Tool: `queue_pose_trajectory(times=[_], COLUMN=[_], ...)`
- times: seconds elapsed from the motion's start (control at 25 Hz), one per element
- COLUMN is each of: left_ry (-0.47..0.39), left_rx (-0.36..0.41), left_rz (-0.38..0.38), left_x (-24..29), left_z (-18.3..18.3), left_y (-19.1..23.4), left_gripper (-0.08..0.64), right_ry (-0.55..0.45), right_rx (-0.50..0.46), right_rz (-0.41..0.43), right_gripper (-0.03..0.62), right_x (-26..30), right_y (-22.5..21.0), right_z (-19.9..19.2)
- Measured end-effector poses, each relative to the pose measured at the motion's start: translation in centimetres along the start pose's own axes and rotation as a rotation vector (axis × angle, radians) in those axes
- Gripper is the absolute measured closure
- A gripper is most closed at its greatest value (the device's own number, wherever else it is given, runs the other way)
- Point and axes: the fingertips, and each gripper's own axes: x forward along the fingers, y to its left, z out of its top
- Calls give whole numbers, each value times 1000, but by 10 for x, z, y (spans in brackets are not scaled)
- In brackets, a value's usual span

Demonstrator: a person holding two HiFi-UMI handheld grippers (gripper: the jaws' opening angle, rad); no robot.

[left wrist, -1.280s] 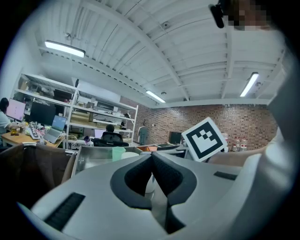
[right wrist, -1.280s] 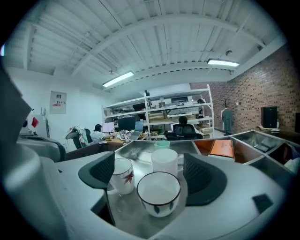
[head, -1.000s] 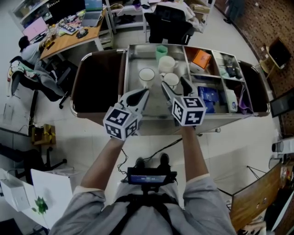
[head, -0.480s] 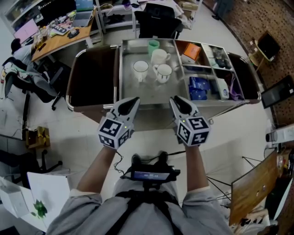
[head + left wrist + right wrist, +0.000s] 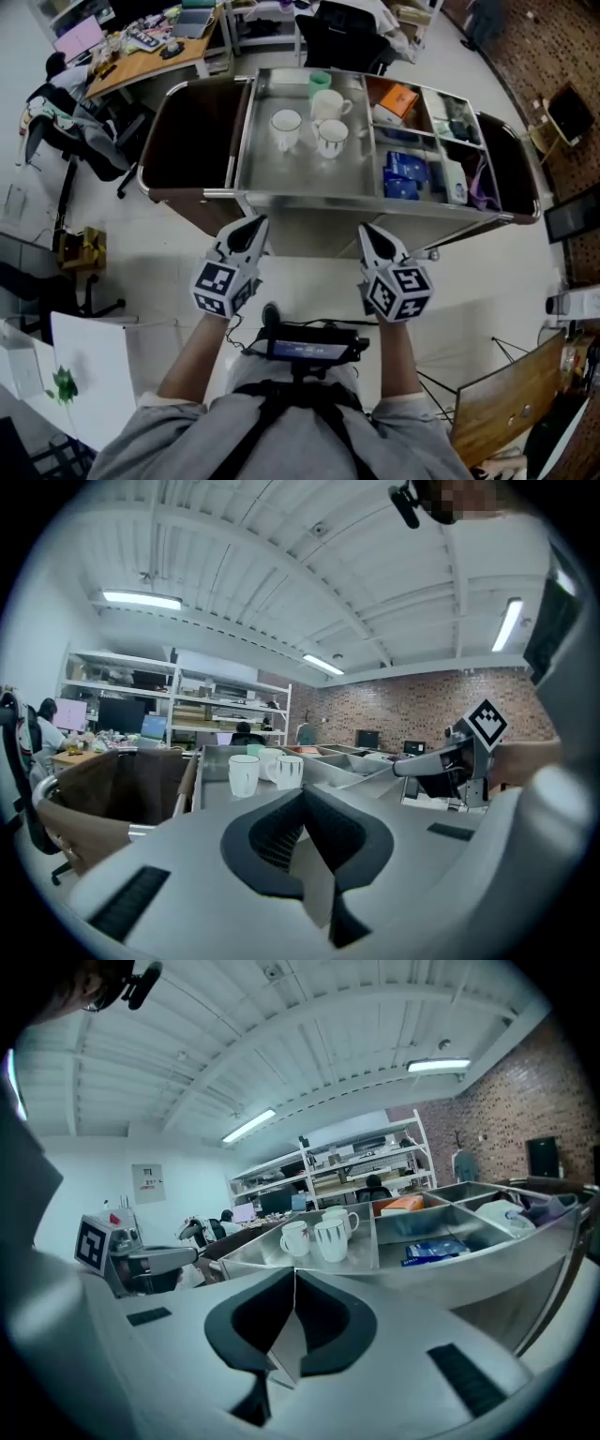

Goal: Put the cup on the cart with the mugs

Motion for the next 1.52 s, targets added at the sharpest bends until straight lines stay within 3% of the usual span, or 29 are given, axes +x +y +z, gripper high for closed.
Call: queue_pose_trajectory(times=[0.44, 1.04, 1.52], left_ry=[27, 32, 30], left_rx=[-36, -57, -54], left_rz=[124, 191, 219], left_x=[-24, -43, -48], left_z=[-43, -55, -55], left_y=[-45, -86, -92], left_gripper=[558, 558, 558], right_ry=[72, 77, 82], right_rx=[26, 0, -4], right_rz=[66, 98, 115], right_gripper=[586, 588, 588], right_x=[-45, -78, -81], right_y=[-40, -61, -68], right_z=[-59, -75, -80])
